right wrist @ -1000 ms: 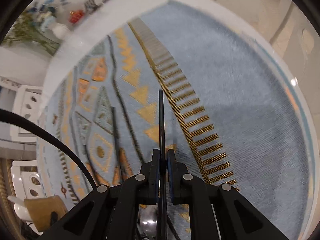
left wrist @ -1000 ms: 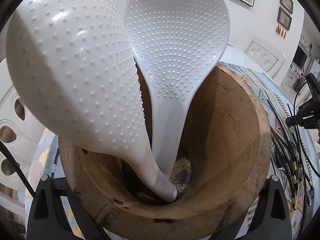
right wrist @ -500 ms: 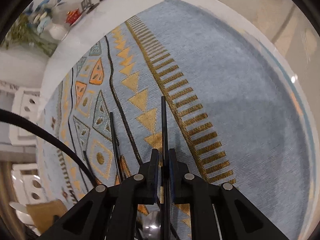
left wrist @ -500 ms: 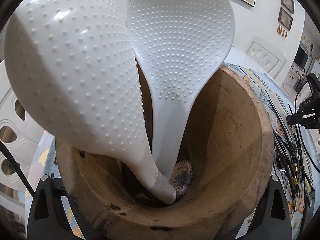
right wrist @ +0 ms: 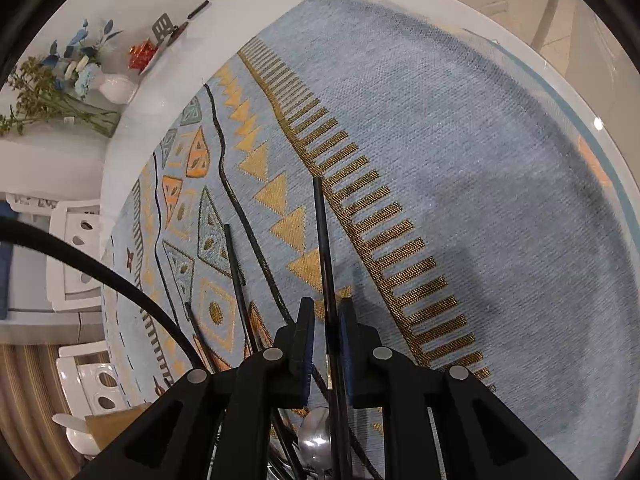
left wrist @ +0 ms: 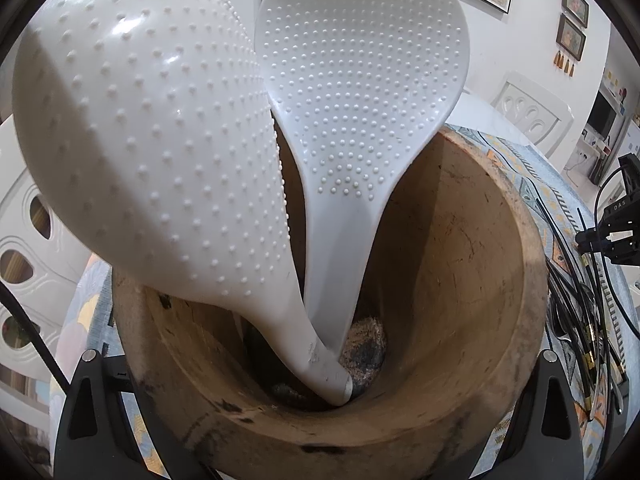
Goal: Organize utensils
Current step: 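Grasp the black gold-banded chopsticks with the right tool and lift them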
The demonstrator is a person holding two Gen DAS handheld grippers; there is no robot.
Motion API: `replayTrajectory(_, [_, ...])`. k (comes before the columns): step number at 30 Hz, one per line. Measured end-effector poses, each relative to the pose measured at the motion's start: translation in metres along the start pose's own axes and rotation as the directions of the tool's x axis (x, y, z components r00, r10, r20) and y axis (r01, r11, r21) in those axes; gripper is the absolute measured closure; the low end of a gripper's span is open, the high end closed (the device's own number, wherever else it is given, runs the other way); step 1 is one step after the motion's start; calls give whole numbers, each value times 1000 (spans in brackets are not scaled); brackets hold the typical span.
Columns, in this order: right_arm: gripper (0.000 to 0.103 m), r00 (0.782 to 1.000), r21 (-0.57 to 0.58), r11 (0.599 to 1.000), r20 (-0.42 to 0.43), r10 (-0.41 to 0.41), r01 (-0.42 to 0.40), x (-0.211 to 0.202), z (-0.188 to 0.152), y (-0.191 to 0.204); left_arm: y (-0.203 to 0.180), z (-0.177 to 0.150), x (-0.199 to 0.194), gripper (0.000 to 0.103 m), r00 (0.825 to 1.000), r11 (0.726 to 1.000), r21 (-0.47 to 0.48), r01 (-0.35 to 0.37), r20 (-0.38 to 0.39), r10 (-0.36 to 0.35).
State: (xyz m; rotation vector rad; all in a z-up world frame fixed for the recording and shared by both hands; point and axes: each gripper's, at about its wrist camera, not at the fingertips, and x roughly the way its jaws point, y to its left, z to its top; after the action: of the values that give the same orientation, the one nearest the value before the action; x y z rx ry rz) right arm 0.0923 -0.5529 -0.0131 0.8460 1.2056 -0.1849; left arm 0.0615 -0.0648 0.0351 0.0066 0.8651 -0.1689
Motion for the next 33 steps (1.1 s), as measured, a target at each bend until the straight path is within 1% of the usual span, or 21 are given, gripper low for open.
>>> replayTrajectory(2, [90, 1000, 22, 1000, 4, 9, -9, -1, 2, -3, 1, 0, 0, 7, 1000, 1000, 0, 1, 0, -1])
replayTrajectory(8, [86, 999, 32, 999, 32, 12, -13, -8, -1, -8, 3, 1, 0, 7, 1000, 1000, -1, 2, 0, -2])
replayTrajectory(10, [78, 999, 38, 999, 30, 29, -30, -7, 0, -10, 3, 1, 0, 7, 1000, 1000, -1, 1, 0, -1])
replayTrajectory(11, [77, 999, 42, 998, 30, 35, -37, -7, 1, -10, 3, 1, 0, 7, 1000, 1000, -1, 1, 0, -1])
replayTrajectory(13, [76, 999, 37, 999, 41, 21, -23, -9, 1, -8, 2, 1, 0, 7, 1000, 1000, -2, 1, 0, -1])
replayTrajectory(15, [76, 997, 4, 1000, 75, -29, 29, -13, 0, -3, 2, 1, 0, 7, 1000, 1000, -2, 1, 1, -1])
replayTrajectory(16, [80, 993, -19, 997, 96, -73, 75, -15, -2, 0, 2, 1, 0, 7, 1000, 1000, -2, 1, 1, -1])
replayTrajectory(17, [86, 990, -40, 995, 106, -91, 95, -16, -2, 2, 2, 1, 0, 7, 1000, 1000, -3, 0, 2, 0])
replayTrajectory(18, [99, 989, -63, 993, 112, -95, 103, -16, -3, 4, 2, 1, 0, 7, 1000, 1000, -3, -1, 2, 1])
replayTrajectory(22, [99, 979, -135, 983, 180, -97, 123, -29, -12, 13, 2, 1, 0, 7, 1000, 1000, -4, 0, 2, 0])
replayTrajectory(24, [99, 977, -147, 983, 193, -85, 114, -38, -16, 15, 2, 1, 0, 7, 1000, 1000, -5, 0, 2, 0])
replayTrajectory(27, [99, 974, -165, 983, 222, -42, 80, -62, -28, 20, 2, 1, 1, 7, 1000, 1000, -4, -2, 2, 2])
replayTrajectory(33, [98, 961, -218, 974, 277, -7, 70, -107, -61, 35, 2, 1, 0, 7, 1000, 1000, -3, -1, 2, 1])
